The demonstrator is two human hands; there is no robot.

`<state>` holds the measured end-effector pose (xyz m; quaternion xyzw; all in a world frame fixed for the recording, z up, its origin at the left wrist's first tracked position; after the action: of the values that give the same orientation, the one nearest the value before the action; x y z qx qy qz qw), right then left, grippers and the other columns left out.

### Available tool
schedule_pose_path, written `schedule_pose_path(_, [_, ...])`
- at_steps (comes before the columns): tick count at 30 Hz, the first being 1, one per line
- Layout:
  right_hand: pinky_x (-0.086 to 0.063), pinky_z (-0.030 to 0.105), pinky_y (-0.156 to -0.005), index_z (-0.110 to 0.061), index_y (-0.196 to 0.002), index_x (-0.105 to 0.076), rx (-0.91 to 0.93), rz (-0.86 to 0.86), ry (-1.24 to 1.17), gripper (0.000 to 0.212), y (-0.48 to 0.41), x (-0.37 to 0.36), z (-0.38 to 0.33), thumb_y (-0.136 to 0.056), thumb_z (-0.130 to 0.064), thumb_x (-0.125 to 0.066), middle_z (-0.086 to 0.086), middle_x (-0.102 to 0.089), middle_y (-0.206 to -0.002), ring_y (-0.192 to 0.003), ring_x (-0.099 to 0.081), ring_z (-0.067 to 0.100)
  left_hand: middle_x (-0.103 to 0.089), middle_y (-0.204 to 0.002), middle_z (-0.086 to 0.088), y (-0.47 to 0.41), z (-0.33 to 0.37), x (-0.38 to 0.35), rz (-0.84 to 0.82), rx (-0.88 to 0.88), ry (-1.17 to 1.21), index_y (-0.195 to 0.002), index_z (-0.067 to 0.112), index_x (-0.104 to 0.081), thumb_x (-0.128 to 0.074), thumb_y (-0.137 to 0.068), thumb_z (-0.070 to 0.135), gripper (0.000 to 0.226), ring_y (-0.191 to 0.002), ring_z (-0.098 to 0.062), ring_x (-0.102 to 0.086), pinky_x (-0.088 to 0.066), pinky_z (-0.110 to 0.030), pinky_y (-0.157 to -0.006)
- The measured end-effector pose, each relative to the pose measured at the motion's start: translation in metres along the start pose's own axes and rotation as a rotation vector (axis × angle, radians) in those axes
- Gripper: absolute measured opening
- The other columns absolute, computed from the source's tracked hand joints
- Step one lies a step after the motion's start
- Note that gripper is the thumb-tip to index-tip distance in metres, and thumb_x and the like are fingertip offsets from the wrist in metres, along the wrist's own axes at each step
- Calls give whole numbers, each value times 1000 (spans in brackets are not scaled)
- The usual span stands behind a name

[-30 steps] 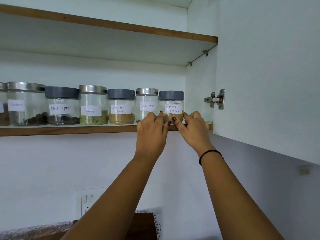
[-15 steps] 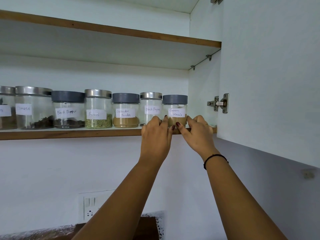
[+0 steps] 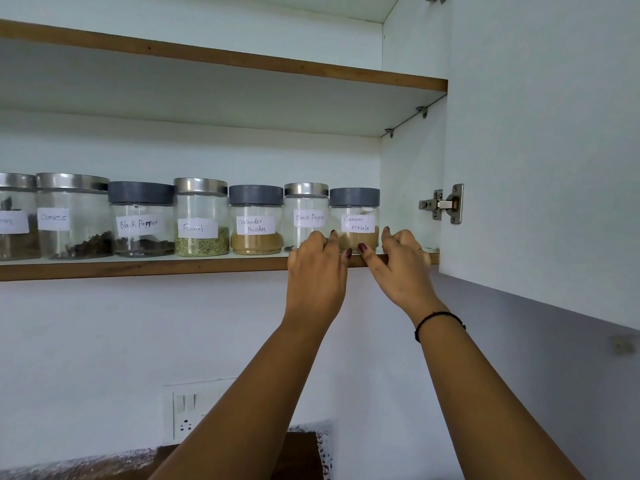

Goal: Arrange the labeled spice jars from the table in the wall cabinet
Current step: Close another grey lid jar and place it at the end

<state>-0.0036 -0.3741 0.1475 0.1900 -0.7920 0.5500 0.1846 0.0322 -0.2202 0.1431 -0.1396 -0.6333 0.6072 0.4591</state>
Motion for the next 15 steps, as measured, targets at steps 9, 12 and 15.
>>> schedule_pose_path(9, [-38, 46, -102, -10, -145, -43, 2, -4, 2, 65, 2, 1, -1, -97, -53, -46, -4, -38, -102, -106, -50, 20, -59, -106, -6, 1, 0, -1, 11, -2, -3, -138, 10, -55, -45, -104, 31, 41, -97, -23, -59, -42, -36, -88])
schedule_pose_path(12, [-40, 46, -101, -10, -143, -46, 2, -6, 1, 64, 2, 1, -1, -96, -53, -46, -4, -37, -102, -104, -50, 19, -58, -107, -7, 1, 0, 0, 4, -3, -2, -138, 10, -55, -45, -104, 30, 41, -98, -23, -58, -42, -36, -89])
schedule_pose_path(15, [-41, 46, -100, -10, -142, -48, 2, -5, 5, 63, 1, 1, -1, -96, -54, -45, -4, -38, -101, -102, -51, 19, -59, -109, -7, 0, 0, -1, -3, 3, -5, -138, 10, -54, -45, -104, 30, 41, -99, -23, -58, -42, -36, -89])
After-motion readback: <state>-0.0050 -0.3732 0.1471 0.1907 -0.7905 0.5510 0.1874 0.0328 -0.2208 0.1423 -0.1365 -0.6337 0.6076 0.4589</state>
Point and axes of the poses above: each hand's wrist, its own y-axis away from the middle knuckle, its own x-axis out of the back of the hand, z = x × y, the point moved 8 cm from there along -y, towards the middle knuckle
